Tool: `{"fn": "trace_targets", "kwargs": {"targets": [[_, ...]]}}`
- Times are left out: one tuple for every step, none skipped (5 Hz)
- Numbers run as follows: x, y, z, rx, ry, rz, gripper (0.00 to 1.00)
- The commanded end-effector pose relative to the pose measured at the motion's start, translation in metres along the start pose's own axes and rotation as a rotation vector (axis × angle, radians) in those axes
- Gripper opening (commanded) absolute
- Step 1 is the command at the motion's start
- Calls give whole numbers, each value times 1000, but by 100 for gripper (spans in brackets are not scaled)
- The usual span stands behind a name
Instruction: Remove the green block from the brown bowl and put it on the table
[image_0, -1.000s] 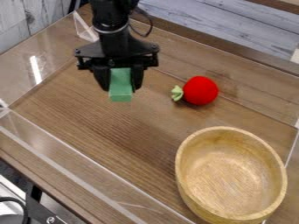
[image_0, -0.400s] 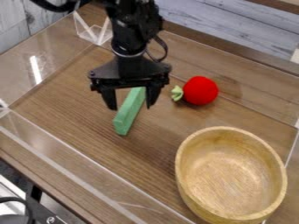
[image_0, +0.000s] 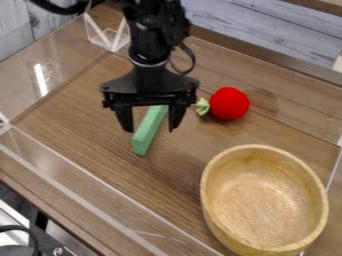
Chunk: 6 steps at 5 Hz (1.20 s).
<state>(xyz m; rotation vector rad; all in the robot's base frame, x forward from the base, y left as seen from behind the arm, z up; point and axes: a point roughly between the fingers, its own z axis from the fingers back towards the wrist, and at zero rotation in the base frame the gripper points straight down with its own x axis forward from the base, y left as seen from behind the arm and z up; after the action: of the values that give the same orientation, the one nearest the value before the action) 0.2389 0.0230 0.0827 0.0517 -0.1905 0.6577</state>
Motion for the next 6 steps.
{"fn": "trace_targets", "kwargs": {"targets": [[-3,5,16,-27,0,-23,100],[-1,1,21,-40,7,-69,100],[1,-4,23,-49,6,-100,100],[10,-4,1,-50,6,-90,100],[20,-1,-15,-51,2,-70,100],[24,-9,0,-61,12,-100,100]]}}
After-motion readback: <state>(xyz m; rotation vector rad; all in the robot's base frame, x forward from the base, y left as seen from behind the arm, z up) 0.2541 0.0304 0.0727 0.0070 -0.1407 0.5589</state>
